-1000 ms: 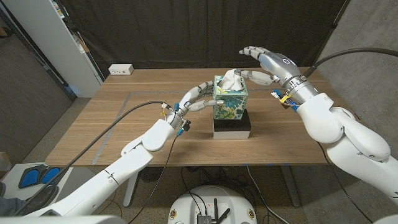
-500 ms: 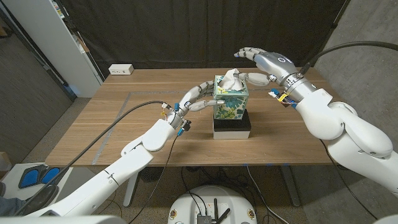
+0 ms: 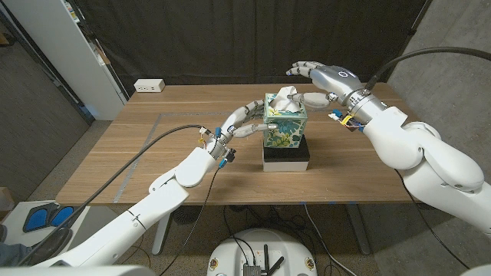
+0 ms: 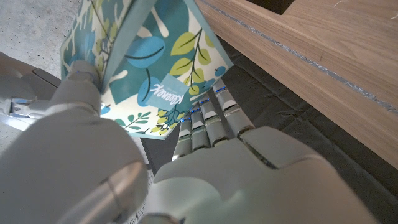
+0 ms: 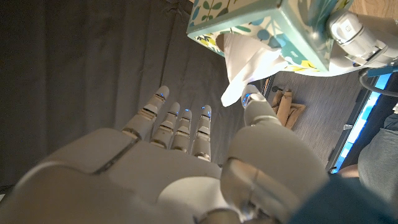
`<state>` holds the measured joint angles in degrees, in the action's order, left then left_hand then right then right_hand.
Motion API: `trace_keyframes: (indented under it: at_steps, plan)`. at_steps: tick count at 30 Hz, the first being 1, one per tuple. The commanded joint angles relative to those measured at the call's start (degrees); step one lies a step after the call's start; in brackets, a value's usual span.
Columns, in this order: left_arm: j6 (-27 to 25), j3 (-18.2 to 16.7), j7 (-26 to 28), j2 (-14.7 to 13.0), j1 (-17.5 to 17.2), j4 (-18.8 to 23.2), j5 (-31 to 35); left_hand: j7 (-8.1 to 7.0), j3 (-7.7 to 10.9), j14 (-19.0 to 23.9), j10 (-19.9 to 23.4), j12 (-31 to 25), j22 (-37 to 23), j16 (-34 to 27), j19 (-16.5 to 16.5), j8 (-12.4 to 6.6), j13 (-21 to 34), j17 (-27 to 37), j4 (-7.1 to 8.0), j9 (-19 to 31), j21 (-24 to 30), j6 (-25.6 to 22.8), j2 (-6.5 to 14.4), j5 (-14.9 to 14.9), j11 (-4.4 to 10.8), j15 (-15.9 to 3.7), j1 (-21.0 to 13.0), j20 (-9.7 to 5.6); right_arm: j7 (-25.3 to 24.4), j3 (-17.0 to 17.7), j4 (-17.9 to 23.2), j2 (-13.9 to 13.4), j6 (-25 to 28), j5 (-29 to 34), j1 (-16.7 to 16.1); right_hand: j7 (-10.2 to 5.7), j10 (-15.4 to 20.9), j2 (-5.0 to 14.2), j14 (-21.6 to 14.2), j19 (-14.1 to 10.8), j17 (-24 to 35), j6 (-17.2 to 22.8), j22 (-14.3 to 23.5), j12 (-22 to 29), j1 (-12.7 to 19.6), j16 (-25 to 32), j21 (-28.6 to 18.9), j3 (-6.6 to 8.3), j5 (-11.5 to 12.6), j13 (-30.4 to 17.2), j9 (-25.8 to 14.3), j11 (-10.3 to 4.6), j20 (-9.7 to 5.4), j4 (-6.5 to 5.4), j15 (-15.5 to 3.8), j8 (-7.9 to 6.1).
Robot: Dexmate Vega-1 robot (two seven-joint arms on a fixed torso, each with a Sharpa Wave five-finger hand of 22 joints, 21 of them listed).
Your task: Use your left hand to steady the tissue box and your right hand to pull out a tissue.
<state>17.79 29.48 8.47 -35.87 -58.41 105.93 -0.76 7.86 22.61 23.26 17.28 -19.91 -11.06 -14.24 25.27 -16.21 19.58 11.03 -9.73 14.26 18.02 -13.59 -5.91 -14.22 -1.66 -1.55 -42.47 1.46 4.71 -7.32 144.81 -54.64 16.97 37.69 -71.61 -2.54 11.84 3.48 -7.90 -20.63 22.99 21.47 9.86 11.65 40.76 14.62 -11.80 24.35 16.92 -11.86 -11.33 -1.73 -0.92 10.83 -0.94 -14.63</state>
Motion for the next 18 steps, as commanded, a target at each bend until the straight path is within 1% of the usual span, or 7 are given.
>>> trace_keyframes:
  at_steps: [1, 3, 6, 8, 12, 15, 18]
  plan:
    - [0.01, 0.07, 0.09, 0.15, -0.13, -0.07, -0.2, 0.98, 0.0, 0.31, 0.31, 0.03, -0.24, -0.04, 0.33, -0.22, 0.2, 0.19, 0.12, 0.27, 0.2, -0.64, 9.24, -0.21, 0.24, -0.32, -8.64, 0.18, 2.75, -1.22, 0.75, -1.64, 1.21, -0.08, 1.76, 0.54, -0.78, -0.47, 0.68, 0.08, 0.3, 2.23, 0.04, -0.16, 1.69, -0.31, 0.43, 0.26, 0.34, -0.27, -0.23, 0.27, 0.27, -0.19, 0.07, -0.71]
    - [-0.07, 0.14, 0.14, 0.16, -0.07, -0.11, 0.02, 1.03, 0.01, 0.3, 0.35, 0.03, -0.24, -0.02, 0.31, -0.23, 0.22, 0.19, 0.15, 0.28, 0.19, -0.69, 9.3, -0.21, 0.13, -0.37, -8.62, 0.19, 2.37, -1.38, 0.77, -1.5, 1.35, 0.05, 1.73, 0.91, -1.05, -0.65, 0.94, 0.31, 0.35, 3.47, 0.05, -0.18, 2.05, -0.37, 0.53, 0.21, 0.36, -0.28, -0.24, 0.51, 0.42, -0.32, 0.31, -1.05]
    - [0.16, 0.24, 0.08, 0.3, 0.01, -0.37, -0.13, 0.99, 0.05, 0.39, 0.3, 0.07, -0.23, 0.02, 0.27, -0.2, 0.26, 0.16, 0.18, 0.29, 0.17, -0.68, 9.36, -0.23, 0.14, -0.35, -8.58, 0.18, 2.53, -1.71, 0.93, -1.71, 1.75, 0.39, 1.88, 2.83, -1.35, -1.05, 1.55, 0.63, 0.54, 7.16, 0.07, -0.03, 2.53, -0.48, 0.62, -0.14, 0.28, -0.28, -0.34, 0.71, 0.77, -0.78, 0.92, -1.98]
    - [0.2, 0.26, 0.01, 0.33, 0.05, -0.4, -0.24, 0.97, 0.07, 0.43, 0.34, 0.07, -0.23, 0.04, 0.27, -0.19, 0.28, 0.15, 0.22, 0.3, 0.16, -0.69, 9.41, -0.24, 0.28, -0.39, -8.53, 0.19, 3.12, -2.25, 1.18, -1.91, 2.49, 0.98, 2.25, 3.44, -1.41, -1.21, 1.84, 0.81, 0.62, 8.91, 0.07, 0.03, 2.51, -0.53, 0.67, -0.35, 0.2, -0.28, -0.37, 0.83, 1.05, -0.97, 1.2, -2.44]
    - [0.34, 0.27, 0.07, 0.32, 0.16, -0.4, 0.03, 0.95, 0.12, 0.45, 0.56, 0.01, -0.23, 0.11, 0.27, -0.22, 0.33, 0.13, 0.25, 0.32, 0.16, -0.82, 9.49, -0.27, 0.31, -0.48, -8.46, 0.2, 3.32, -3.5, 1.1, -1.77, 3.13, 1.62, 3.17, 4.75, -1.51, -1.32, 2.05, 0.81, 0.77, 11.16, 0.09, 0.11, 2.41, -0.52, 0.63, -0.65, 0.08, -0.29, -0.44, 0.96, 1.23, -1.21, 1.25, -2.97]
    - [0.47, 0.3, -0.05, 0.38, 0.28, -0.51, -0.09, 0.9, 0.15, 0.44, 0.58, 0.03, -0.23, 0.17, 0.31, -0.18, 0.37, 0.11, 0.24, 0.34, 0.17, -0.76, 9.53, -0.29, 0.04, -0.48, -8.47, 0.2, 3.05, -4.62, 1.03, -1.63, 3.38, 2.55, 3.84, 5.41, -1.5, -1.32, 2.03, 0.75, 0.85, 12.4, 0.09, 0.18, 2.42, -0.45, 0.59, -0.78, 0.01, -0.29, -0.49, 1.03, 1.27, -1.29, 1.3, -3.24]
    - [0.57, 0.4, -0.19, 0.47, 0.38, -0.69, -0.19, 0.87, 0.19, 0.48, 0.55, 0.06, -0.22, 0.2, 0.29, -0.16, 0.4, 0.07, 0.13, 0.35, 0.16, -0.75, 9.53, -0.31, 0.18, -0.49, -8.6, 0.18, 2.93, -5.32, 0.65, -1.48, 3.06, 2.55, 4.48, 4.65, -1.18, -1.16, 1.75, 0.58, 0.96, 14.25, 0.1, 0.37, 2.61, -0.26, 0.51, -0.86, -0.04, -0.28, -0.62, 0.91, 1.16, -1.32, 0.95, -3.72]
